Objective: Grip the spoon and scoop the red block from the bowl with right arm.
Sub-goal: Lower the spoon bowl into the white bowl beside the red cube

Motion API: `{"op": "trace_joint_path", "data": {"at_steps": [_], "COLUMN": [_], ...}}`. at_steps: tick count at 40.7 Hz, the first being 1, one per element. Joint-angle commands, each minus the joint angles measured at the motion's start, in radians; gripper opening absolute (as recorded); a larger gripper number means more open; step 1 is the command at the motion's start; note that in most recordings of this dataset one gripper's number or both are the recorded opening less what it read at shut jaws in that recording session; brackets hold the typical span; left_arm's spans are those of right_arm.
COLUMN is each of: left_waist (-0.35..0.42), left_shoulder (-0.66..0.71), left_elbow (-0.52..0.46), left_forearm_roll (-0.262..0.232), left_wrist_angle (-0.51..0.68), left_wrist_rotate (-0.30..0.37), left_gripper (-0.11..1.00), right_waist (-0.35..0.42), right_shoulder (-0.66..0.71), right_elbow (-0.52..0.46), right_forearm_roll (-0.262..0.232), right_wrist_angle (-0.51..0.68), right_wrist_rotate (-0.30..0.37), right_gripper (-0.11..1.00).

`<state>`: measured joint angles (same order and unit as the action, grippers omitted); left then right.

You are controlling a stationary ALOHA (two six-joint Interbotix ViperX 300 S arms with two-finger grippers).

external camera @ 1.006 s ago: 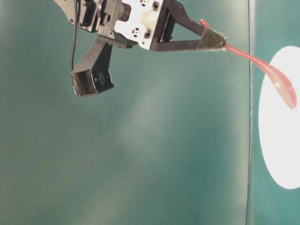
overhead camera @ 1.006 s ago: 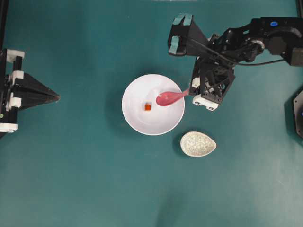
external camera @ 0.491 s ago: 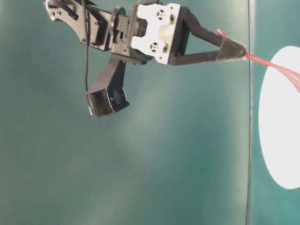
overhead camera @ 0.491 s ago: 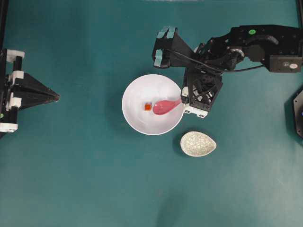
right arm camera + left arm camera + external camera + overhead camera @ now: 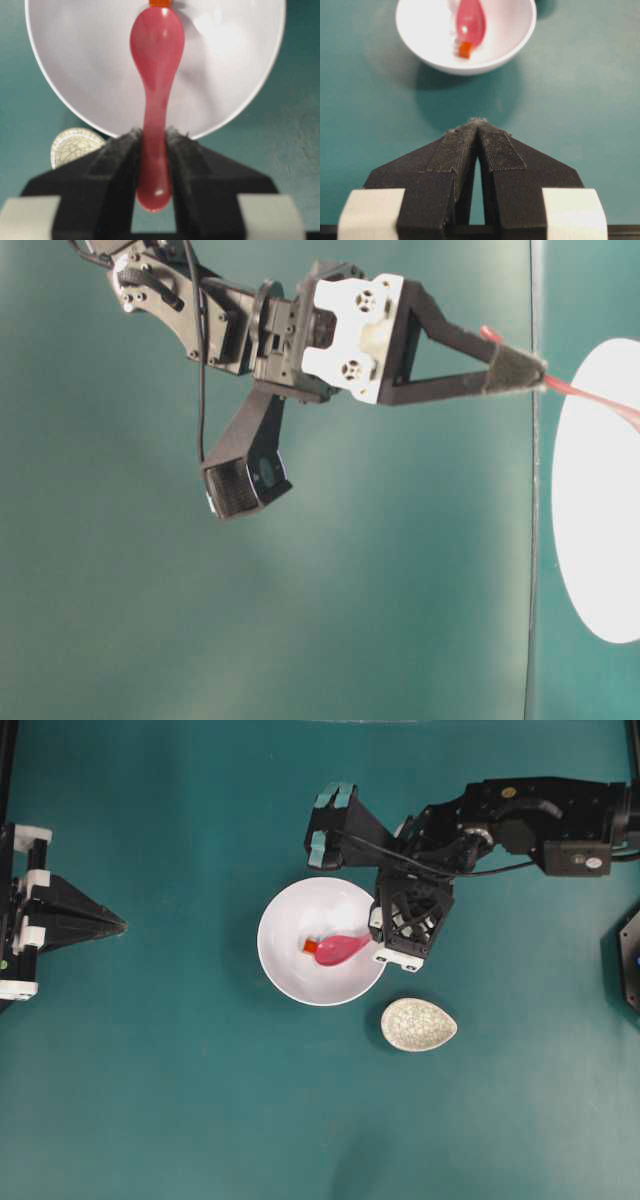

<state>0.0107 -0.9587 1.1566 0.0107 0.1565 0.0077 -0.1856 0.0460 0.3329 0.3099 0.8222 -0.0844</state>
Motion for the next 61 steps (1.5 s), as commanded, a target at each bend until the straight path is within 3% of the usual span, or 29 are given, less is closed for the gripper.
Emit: {"op": "trace_joint_path", "data": {"at_steps": [1, 24, 32, 61], "left_waist": [0.003, 0.003, 0.002, 0.003], "left_shoulder": [0.005, 0.005, 0.005, 0.005], "left_elbow": [-0.029, -0.028, -0.029, -0.028], "left_forearm_roll": [0.002, 0.002, 0.002, 0.002], "left_wrist_angle": [-0.009, -0.009, -0.009, -0.003], "left_wrist_rotate": [0.003, 0.005, 0.005, 0.003], "left_gripper": [0.00, 0.00, 0.00, 0.00], "right_waist": [0.003, 0.002, 0.003, 0.003], "right_shoulder": [-0.009, 0.017, 0.017, -0.003], "right_elbow": [-0.037, -0.081, -0.080, -0.048], "right_forearm_roll": [-0.002, -0.015, -0.015, -0.015], "right_wrist_angle": [-0.011, -0.061, -0.067, -0.129], "right_wrist_rotate": [0.002, 0.012, 0.038, 0.037], "right_gripper": [0.25, 0.25, 0.25, 0.25]}}
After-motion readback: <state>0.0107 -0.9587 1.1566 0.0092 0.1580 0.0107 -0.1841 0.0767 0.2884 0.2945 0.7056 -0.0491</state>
